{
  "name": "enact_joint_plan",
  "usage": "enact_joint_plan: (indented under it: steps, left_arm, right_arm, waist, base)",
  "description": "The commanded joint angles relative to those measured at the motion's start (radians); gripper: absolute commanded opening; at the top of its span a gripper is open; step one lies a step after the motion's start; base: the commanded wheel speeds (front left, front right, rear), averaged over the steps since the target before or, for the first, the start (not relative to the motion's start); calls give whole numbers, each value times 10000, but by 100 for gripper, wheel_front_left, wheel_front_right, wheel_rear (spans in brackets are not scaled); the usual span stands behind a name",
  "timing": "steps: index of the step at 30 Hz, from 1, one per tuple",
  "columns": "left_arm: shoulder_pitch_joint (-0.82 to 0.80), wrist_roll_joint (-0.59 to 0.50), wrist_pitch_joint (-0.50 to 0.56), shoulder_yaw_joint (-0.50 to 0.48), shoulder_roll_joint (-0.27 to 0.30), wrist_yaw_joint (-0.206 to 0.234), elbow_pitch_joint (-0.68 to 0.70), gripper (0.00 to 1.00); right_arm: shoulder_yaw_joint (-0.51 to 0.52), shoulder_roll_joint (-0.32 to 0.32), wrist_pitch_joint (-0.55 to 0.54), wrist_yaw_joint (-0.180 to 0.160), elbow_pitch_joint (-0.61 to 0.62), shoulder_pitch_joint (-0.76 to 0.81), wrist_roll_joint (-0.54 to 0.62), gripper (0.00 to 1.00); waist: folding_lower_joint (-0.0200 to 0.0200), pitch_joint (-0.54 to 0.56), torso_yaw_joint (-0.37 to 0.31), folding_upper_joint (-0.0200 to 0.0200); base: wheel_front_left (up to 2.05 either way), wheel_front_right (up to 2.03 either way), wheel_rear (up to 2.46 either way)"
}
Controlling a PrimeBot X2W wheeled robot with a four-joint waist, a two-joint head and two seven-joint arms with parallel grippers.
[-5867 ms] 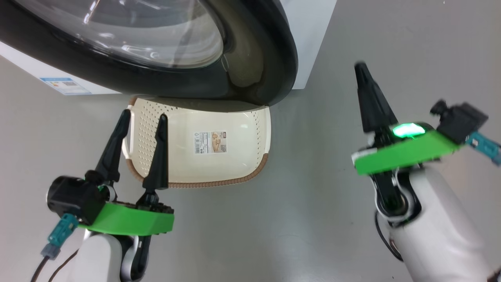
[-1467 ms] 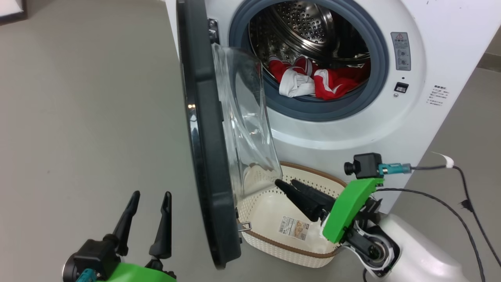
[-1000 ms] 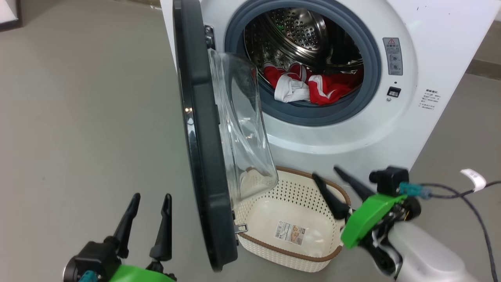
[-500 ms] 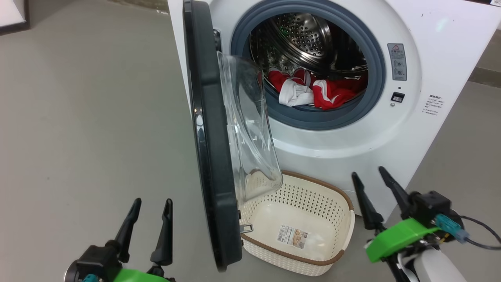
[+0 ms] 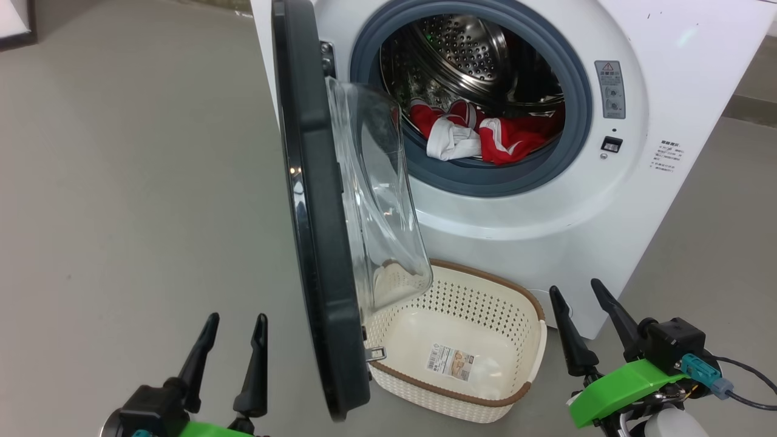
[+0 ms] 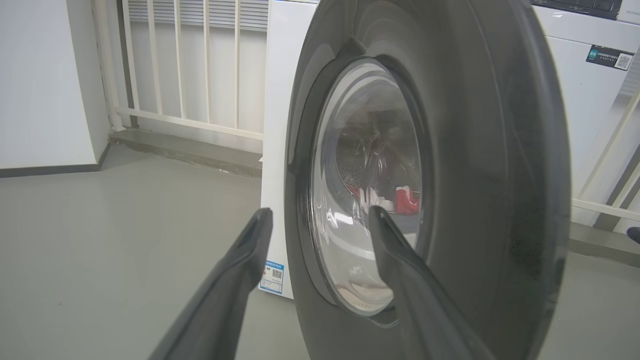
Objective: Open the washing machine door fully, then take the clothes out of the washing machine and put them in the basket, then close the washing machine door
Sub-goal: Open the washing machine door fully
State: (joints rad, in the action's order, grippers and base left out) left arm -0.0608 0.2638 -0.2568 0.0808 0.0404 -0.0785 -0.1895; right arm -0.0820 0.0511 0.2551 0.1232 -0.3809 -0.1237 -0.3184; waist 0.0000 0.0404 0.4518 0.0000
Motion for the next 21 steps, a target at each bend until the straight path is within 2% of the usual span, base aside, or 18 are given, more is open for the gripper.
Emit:
enact_joint_plan:
  steps: [1, 13, 14, 15, 16, 21]
  left_arm:
    - [-276, -12, -49, -309, 98, 12, 258, 100]
    - [-281, -117, -49, -327, 98, 16, 170, 100]
    - [-277, -137, -49, -307, 98, 8, 129, 48]
    - [-290, -129, -49, -308, 98, 3, 114, 9]
    - [-318, -116, -49, -333, 98, 4, 107, 0]
    - [-686, -103, -49, -524, 98, 151, 647, 0]
  right_arm:
    - [-290, -7, 66, 75, 243, -266, -162, 100]
    - [-364, -8, 66, 75, 196, -305, -305, 100]
    - [-376, -8, 66, 75, 186, -308, -311, 100]
    - [-386, -8, 66, 75, 179, -311, -327, 100]
    - [-397, -8, 66, 75, 173, -316, -333, 100]
    - [-381, -8, 66, 75, 145, -304, -330, 100]
  waist:
    - [0, 3, -8, 0]
    - [0, 5, 21, 0]
    - [0, 9, 23, 0]
    - [0, 11, 21, 0]
    - [0, 14, 20, 0]
    - [0, 48, 27, 0]
  base:
    - [0, 0, 0]
    - [0, 0, 0]
    - [0, 0, 0]
    - [0, 0, 0]
    - [0, 0, 0]
    - [0, 0, 0]
